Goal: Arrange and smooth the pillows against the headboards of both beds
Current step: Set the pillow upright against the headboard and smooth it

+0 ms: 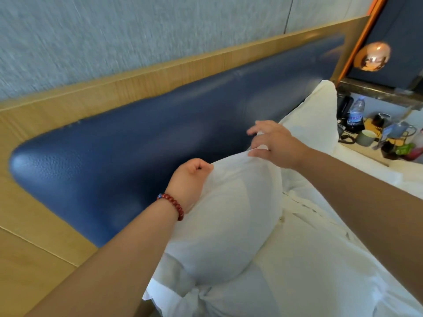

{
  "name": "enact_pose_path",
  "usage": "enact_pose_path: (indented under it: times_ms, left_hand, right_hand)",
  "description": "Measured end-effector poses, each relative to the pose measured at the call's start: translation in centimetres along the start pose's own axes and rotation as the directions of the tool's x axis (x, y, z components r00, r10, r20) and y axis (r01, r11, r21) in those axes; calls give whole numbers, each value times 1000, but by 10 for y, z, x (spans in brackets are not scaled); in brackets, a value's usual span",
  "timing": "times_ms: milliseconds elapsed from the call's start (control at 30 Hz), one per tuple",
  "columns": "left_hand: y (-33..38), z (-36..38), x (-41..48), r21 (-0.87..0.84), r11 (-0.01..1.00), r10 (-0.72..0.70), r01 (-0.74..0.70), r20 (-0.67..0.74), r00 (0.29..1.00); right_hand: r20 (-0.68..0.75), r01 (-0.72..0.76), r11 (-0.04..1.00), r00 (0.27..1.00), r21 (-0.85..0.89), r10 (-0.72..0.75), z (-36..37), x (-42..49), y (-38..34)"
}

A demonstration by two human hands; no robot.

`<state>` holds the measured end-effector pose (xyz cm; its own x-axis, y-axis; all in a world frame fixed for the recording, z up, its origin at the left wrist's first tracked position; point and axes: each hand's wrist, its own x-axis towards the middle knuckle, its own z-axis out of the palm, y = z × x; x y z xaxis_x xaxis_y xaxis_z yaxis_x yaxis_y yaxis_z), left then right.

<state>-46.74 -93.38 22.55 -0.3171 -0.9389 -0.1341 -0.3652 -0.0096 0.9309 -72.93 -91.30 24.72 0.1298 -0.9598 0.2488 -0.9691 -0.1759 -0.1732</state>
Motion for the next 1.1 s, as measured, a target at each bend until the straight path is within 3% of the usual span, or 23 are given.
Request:
enact_pose_path:
  times_ms: [100, 200, 333, 467, 600, 733, 867, 967, 1033, 1100]
  left_hand:
    - [3, -1, -3, 40, 999, 8, -8, 9, 1000]
    - [5, 2, -8, 55, 998, -3, 4, -13, 1000]
    - [-4, 0, -10, -48, 996, -78, 78, -7, 997]
    - [-10, 1, -13, -150, 977, -144, 149, 40, 989]
    - [-11, 0, -12, 21, 992, -120, 121, -37, 992]
    - [-11, 4, -13, 119, 985, -117, 128, -96, 988]
    - [-14, 7, -10, 75, 979, -181, 189, -105, 978]
    - [-17, 13, -8, 4, 970, -241, 243, -95, 966]
    - [-18, 18, -8, -2, 966, -257, 258, -102, 961]
    - [-21, 19, -8, -34, 961, -276, 274, -108, 955]
  right_hand:
    - [116, -118, 989, 987, 87, 108, -7, 6, -3]
    - [116, -160, 971, 983, 180, 140, -10, 8, 1]
    - [254, -242, 944, 950, 224, 183, -16, 5, 20]
    - [240, -366, 868, 924, 335, 297, -26, 8, 39]
    - [260, -449, 828, 889, 337, 377, -26, 13, 48]
    - [148, -460, 816, 887, 350, 437, -7, 26, 55]
    - [66, -379, 920, 925, 103, 374, 7, 45, 65]
    - [6, -397, 915, 917, -74, 399, 13, 54, 66]
    - [-232, -345, 922, 925, -175, 302, 17, 54, 59]
    - [-475, -246, 942, 873, -228, 113, 16, 48, 38]
